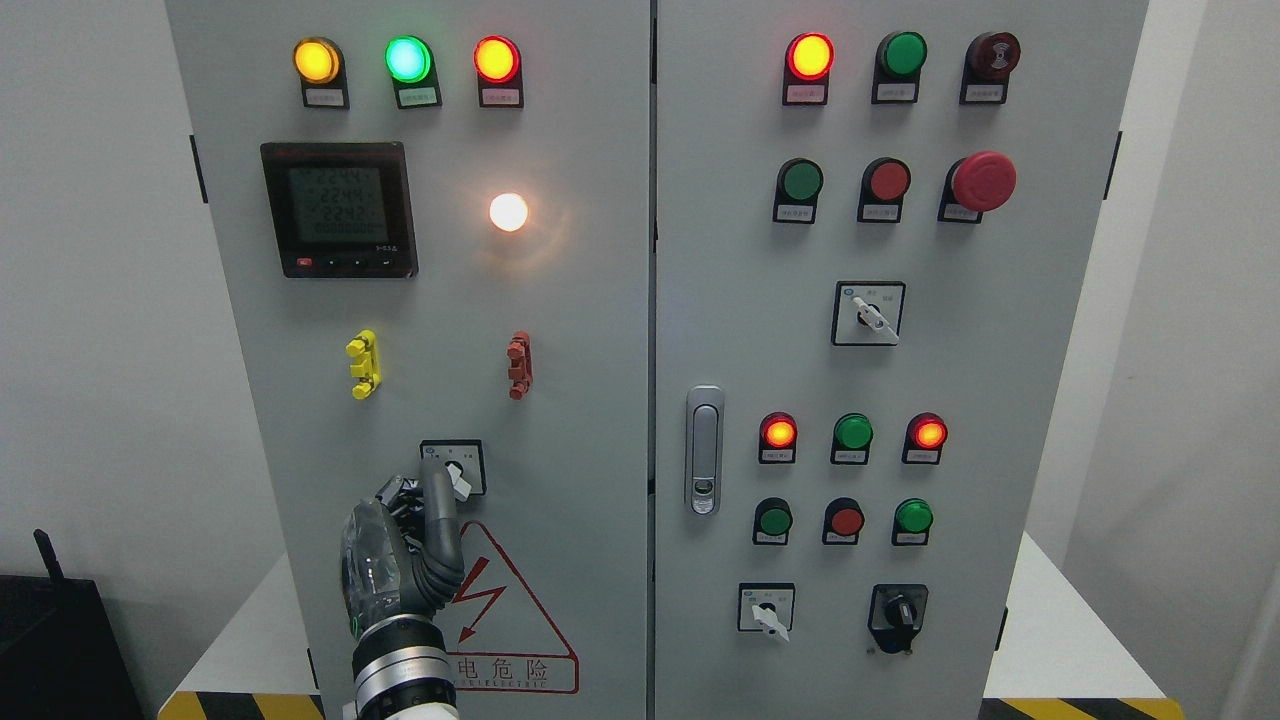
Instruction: Turn on light switch 1
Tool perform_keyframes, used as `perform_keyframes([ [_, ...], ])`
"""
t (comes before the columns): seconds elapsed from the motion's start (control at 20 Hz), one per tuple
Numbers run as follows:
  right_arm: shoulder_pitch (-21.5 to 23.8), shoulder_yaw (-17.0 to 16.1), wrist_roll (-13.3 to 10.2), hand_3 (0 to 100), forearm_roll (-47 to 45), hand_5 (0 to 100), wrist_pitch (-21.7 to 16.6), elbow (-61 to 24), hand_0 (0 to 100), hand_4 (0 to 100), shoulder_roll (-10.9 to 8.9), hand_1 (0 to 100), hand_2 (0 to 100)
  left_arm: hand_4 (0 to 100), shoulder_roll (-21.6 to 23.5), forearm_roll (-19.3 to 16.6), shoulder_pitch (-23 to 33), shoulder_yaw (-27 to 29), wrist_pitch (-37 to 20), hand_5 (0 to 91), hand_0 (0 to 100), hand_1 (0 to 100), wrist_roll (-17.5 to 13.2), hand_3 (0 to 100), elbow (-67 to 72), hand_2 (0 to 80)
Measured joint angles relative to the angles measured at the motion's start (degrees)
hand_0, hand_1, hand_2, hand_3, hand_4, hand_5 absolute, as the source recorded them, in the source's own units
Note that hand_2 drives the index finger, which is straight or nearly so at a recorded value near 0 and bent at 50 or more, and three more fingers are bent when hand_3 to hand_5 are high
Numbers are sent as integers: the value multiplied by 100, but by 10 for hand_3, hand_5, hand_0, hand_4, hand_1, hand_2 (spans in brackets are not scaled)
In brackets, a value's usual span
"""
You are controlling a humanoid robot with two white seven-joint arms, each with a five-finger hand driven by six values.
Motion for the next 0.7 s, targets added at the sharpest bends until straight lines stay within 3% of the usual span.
perform_keyframes([
  [0.7, 0, 0, 0, 0, 1, 0, -4, 0, 120, 0, 0, 389, 0, 932, -15, -5, 36, 5, -5, 847, 420, 145, 8, 931, -17, 606],
])
